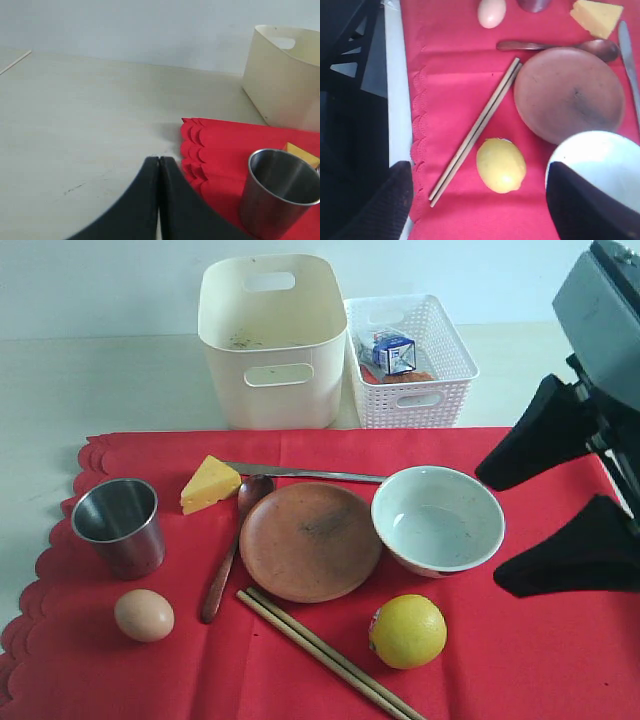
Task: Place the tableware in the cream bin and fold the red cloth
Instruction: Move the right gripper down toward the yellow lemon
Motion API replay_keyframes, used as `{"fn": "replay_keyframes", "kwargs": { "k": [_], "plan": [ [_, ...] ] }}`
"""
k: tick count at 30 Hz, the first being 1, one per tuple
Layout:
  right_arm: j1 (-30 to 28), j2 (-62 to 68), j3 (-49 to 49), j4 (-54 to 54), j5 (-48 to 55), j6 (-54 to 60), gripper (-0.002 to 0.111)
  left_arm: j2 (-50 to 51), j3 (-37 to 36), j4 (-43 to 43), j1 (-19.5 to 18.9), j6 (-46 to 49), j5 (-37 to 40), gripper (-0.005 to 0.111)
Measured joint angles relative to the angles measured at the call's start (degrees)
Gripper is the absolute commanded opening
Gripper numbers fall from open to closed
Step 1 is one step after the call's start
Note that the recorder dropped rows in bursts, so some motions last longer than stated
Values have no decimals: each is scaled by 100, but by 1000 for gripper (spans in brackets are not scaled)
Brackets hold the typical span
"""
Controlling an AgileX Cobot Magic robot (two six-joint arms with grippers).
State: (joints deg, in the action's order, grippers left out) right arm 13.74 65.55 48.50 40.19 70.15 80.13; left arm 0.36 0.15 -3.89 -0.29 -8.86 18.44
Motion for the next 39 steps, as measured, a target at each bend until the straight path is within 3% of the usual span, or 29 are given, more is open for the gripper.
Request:
{"fn": "replay_keyframes", "kwargs": {
  "k": [9, 15, 26, 39],
  "plan": [
    [123, 480, -302, 178, -13, 439, 70, 0, 0, 0, 0, 0, 0, 1],
    [641, 1050, -302, -30, -286, 517, 70, 0, 0, 0, 0, 0, 0, 1],
    [1540, 1964, -302, -1374, -1342, 530, 70, 0, 0, 0, 0, 0, 0, 1],
    [2238, 2513, -302, -1808, -2358, 181, 70, 0, 0, 0, 0, 0, 0, 1]
  ]
}}
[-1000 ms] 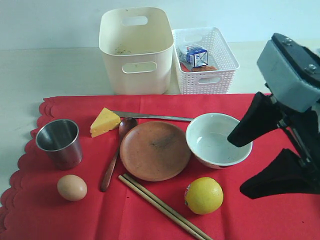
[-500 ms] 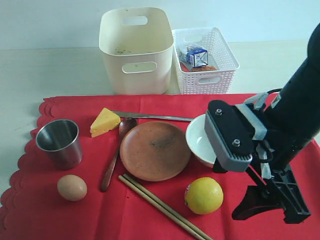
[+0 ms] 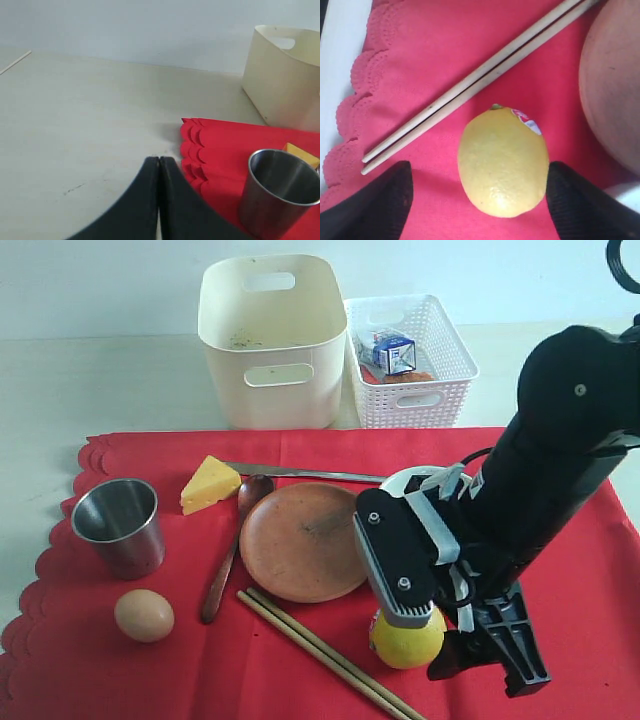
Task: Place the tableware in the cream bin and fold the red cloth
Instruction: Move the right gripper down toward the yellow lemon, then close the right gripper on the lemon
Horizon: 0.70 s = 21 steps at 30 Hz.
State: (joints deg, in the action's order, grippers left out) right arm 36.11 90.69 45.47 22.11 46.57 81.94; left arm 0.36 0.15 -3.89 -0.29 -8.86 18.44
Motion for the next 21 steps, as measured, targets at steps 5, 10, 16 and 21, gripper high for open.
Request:
{"fn": "replay_keyframes", "kwargs": {
  "k": [5, 10, 16, 21],
  "plan": [
    [51, 267, 0, -272, -271, -373, 70, 0, 0, 0, 0, 0, 0, 1],
    [51, 435, 0, -262, -464, -396, 70, 0, 0, 0, 0, 0, 0, 1],
    [51, 589, 0, -8, -787, -413, 70, 0, 0, 0, 0, 0, 0, 1],
    [51, 784, 0, 40, -775, -413, 70, 0, 0, 0, 0, 0, 0, 1]
  ]
}}
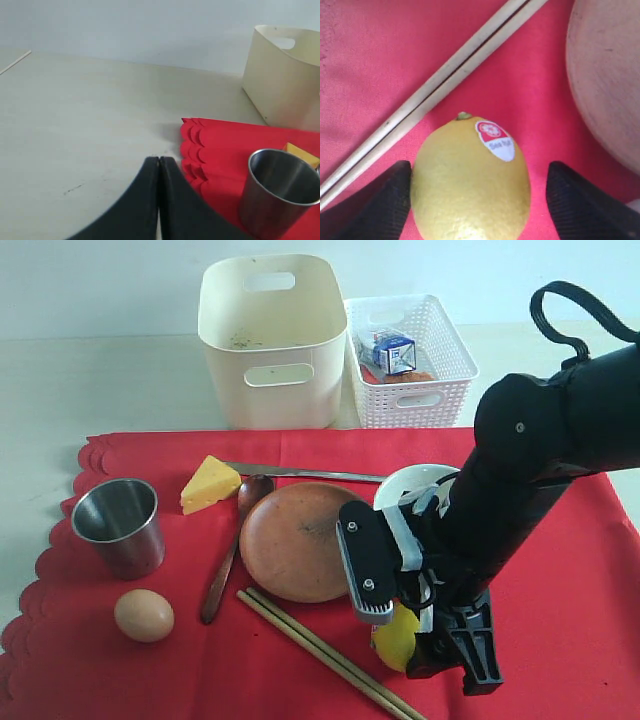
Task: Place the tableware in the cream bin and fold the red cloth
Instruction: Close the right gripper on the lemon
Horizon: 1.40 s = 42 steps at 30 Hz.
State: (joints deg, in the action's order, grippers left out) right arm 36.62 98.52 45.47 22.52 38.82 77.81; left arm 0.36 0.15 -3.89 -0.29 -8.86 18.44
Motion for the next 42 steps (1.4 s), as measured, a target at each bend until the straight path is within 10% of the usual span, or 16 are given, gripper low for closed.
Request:
{"fn": "replay_keyframes", "kwargs": {
  "k": [4, 12, 42],
  "plan": [
    [0, 153, 0, 0, -101, -75, 60, 0, 0, 0, 0, 0, 0, 1],
    [0, 174, 0, 0, -136, -154, 0, 0, 0, 0, 0, 0, 0, 1],
    [0, -1195, 0, -22, -101, -694, 0, 0, 0, 0, 0, 0, 0, 1]
  ]
}}
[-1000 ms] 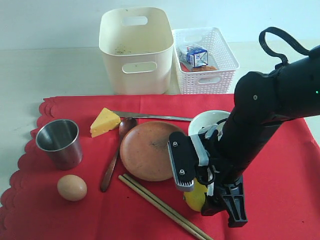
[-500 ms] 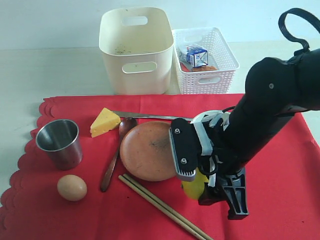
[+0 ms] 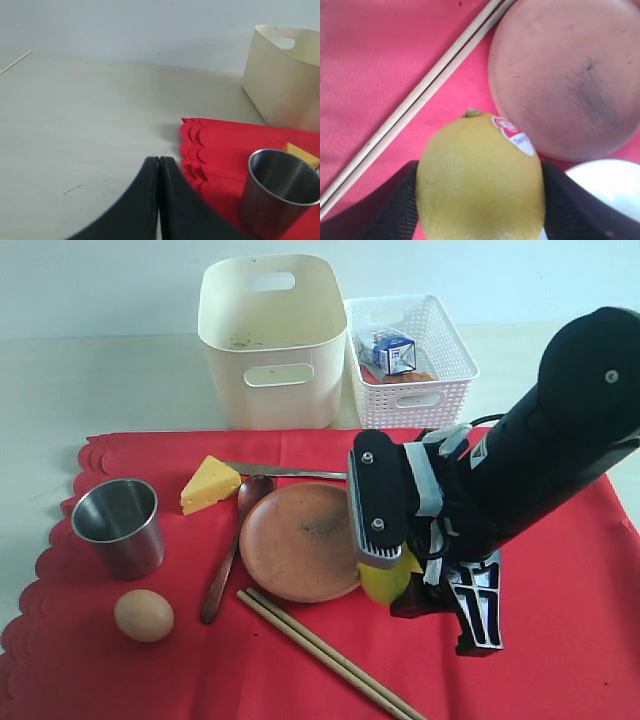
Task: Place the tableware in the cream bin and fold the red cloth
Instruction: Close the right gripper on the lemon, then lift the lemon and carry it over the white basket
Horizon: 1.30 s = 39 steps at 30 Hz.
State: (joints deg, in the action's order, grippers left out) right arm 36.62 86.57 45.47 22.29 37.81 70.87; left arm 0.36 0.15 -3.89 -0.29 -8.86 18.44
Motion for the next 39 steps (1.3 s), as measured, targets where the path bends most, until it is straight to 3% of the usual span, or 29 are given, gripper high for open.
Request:
{"fn": "replay_keyframes", "kwargs": {
  "k": [27, 39],
  "plan": [
    [0, -1625, 6, -68, -374, -2254, 0, 0, 0, 0, 0, 0, 0, 1],
    [0, -1614, 1049, -1673, -131, -5080, 0, 0, 0, 0, 0, 0, 0, 1]
  ]
}}
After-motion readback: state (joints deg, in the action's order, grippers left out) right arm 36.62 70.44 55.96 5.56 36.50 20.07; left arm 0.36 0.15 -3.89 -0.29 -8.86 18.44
